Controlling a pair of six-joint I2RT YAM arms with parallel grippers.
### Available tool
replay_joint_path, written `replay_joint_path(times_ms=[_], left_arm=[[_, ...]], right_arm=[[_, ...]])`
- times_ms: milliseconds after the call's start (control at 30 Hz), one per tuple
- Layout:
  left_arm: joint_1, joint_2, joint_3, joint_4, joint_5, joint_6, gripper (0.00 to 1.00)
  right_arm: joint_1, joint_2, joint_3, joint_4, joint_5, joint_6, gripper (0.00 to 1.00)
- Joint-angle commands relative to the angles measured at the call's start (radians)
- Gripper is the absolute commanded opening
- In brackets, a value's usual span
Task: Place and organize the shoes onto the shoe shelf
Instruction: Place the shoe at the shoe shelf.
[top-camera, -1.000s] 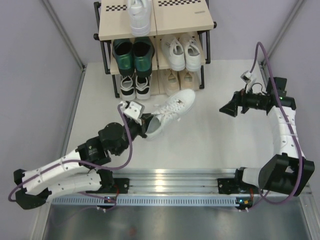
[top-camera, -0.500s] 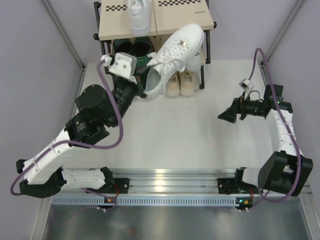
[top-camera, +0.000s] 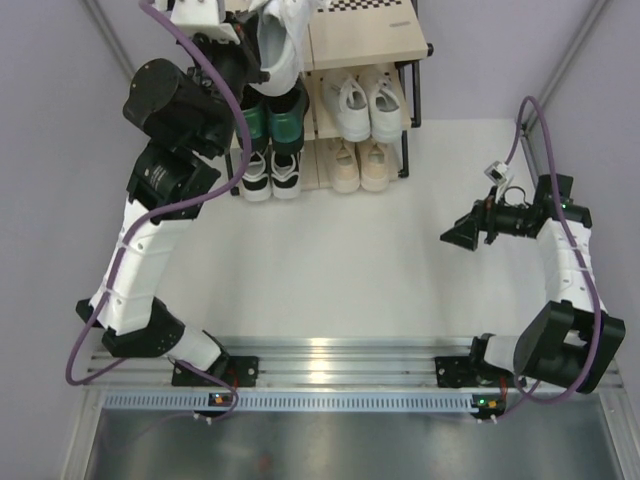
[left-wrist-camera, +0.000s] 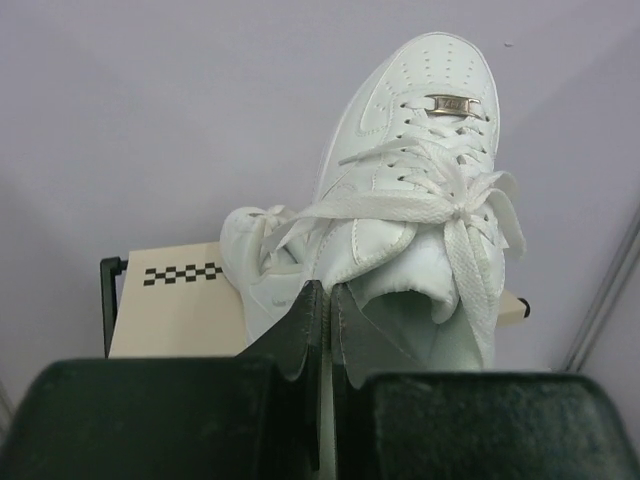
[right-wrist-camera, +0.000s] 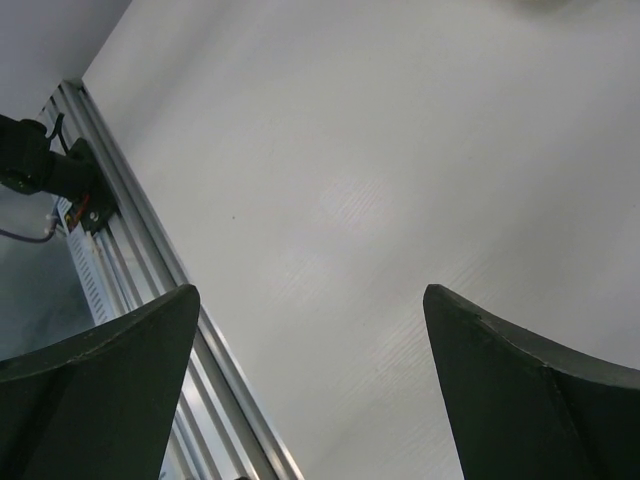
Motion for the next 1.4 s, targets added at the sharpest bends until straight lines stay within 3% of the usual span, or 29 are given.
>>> replay_joint_path(times_ms=[0,233,333,733,1067,1367], left_arm=[[0.017,-0.018,0.077,0.251,-0.040,0.054,0.00],[0.092,0.003,0.089,0.344,-0.095,0.127,0.00],[0.156,0.043,0.133,0.324,-0.083,0.091,0.00],[0.573,0.175,0.149,0.183,0.083,-0.374,0.00],[0.600,0.217,0.125,0.166,0.222,-0.547,0.00],[0.600,0.189,0.103,0.129,0.256,-0.623,0.00]], right_arm=[[-0.025,0.003,0.001,-0.077,-0.065,-0.106,0.94],[-0.054,0.016,0.014,-0.154,-0.097,-0.181,0.94],[-0.060,0.011,0.010,-0.155,-0.105,-0.187,0.94],[-0.074,0.010,0.016,-0.192,-0.114,-0.224,0.95],[-0.074,0.017,0.014,-0.197,-0.116,-0.232,0.95],[-0.074,0.017,0.013,-0.192,-0.117,-0.227,0.95]])
